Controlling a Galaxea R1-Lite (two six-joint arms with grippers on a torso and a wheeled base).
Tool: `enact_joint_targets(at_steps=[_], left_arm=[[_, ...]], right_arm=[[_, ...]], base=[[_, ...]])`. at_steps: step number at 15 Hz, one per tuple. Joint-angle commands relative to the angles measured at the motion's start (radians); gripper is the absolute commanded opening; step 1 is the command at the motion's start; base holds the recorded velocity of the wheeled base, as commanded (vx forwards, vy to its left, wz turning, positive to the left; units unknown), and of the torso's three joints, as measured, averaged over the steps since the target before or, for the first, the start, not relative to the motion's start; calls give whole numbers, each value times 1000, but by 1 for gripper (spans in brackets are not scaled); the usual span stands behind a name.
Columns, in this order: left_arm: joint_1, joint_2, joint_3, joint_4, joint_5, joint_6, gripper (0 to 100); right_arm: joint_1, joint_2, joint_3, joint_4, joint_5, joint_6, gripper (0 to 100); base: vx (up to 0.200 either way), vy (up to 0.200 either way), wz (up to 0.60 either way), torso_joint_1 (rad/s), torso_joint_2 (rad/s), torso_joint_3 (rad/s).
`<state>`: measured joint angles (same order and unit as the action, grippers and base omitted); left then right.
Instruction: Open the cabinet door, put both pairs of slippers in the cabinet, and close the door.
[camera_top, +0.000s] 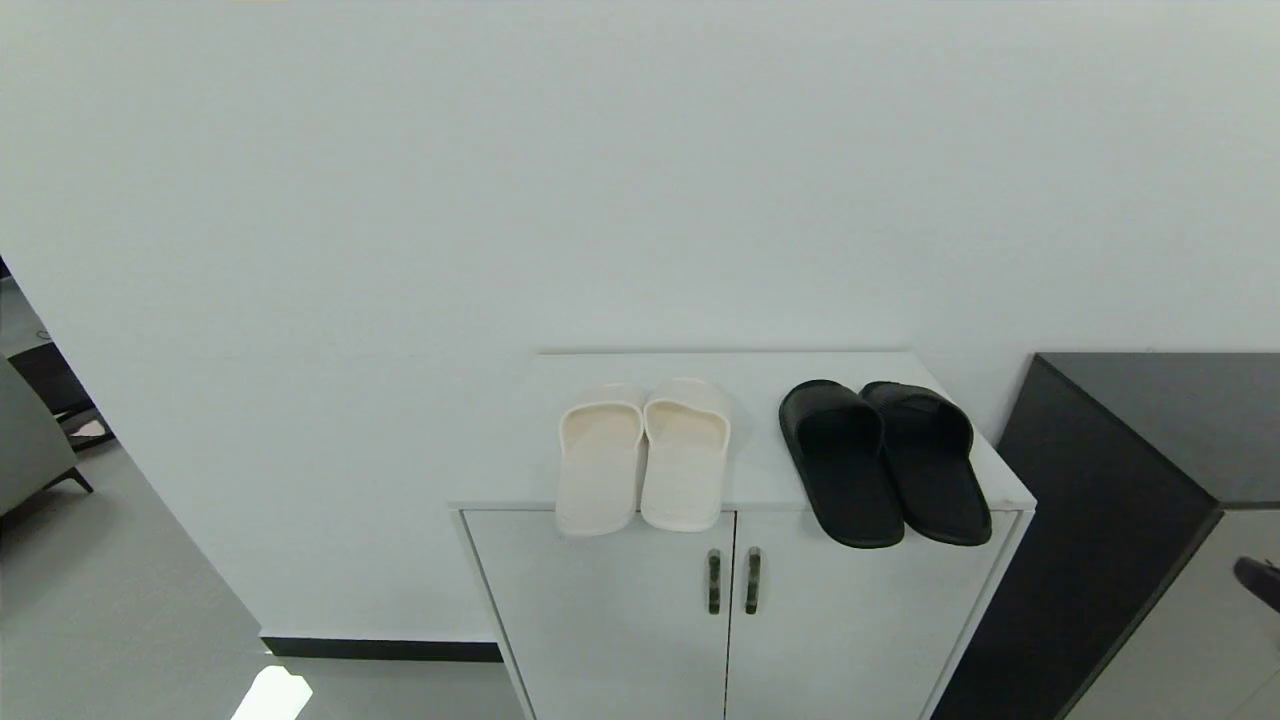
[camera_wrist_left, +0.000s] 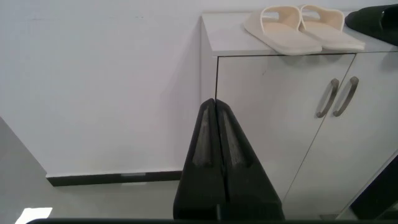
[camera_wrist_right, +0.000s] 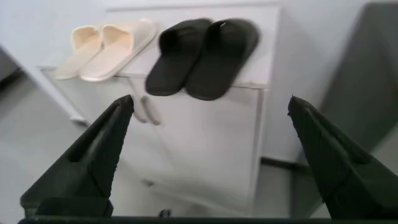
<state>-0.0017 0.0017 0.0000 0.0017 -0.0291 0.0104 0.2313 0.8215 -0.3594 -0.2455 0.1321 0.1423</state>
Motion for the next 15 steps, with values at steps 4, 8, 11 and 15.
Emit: enact_joint_targets(at_steps=[4,8,11,15], left_arm=[[0,0,0,0,0,-1,0],[0,0,0,0,0,-3,0],[0,0,0,0,0,-4,0],[0,0,0,0,0,-6,0]], right_arm=[[212,281,-151,-21,-111,74,100],[321,487,-236,-141,-246,75,100],[326,633,-300,-213,-324,62,100],[326,803,-380,-259,-424,48,100]], base=[[0,0,0,0,0,0],[0,0,0,0,0,0],[0,0,0,0,0,0],[0,0,0,0,0,0]])
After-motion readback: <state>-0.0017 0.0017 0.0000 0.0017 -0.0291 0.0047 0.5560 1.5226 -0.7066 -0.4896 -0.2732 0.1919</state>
